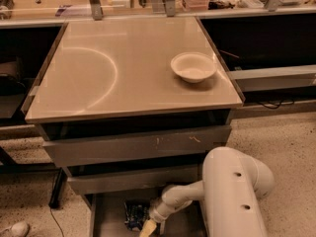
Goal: Pick blue chip bag from bottom drawer and place on counter
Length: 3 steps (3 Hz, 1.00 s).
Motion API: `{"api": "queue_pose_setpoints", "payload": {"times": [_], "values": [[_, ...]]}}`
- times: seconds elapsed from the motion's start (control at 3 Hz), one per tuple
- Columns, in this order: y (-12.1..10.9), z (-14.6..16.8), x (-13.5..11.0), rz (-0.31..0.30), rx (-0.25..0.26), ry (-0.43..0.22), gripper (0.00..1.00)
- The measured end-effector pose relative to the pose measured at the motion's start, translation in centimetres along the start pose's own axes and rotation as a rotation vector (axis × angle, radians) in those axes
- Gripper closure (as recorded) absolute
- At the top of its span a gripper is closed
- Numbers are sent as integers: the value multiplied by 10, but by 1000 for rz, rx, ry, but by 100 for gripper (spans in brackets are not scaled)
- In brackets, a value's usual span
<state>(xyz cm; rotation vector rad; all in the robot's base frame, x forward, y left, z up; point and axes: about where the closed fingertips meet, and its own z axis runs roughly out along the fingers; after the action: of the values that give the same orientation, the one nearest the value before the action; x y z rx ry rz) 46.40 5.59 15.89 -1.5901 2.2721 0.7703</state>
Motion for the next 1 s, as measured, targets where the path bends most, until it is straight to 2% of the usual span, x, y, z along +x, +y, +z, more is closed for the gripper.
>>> {"api": "queue_pose_setpoints", "payload": {"times": [1.0], "values": [[-8,42,7,20,-30,-15,0]]}}
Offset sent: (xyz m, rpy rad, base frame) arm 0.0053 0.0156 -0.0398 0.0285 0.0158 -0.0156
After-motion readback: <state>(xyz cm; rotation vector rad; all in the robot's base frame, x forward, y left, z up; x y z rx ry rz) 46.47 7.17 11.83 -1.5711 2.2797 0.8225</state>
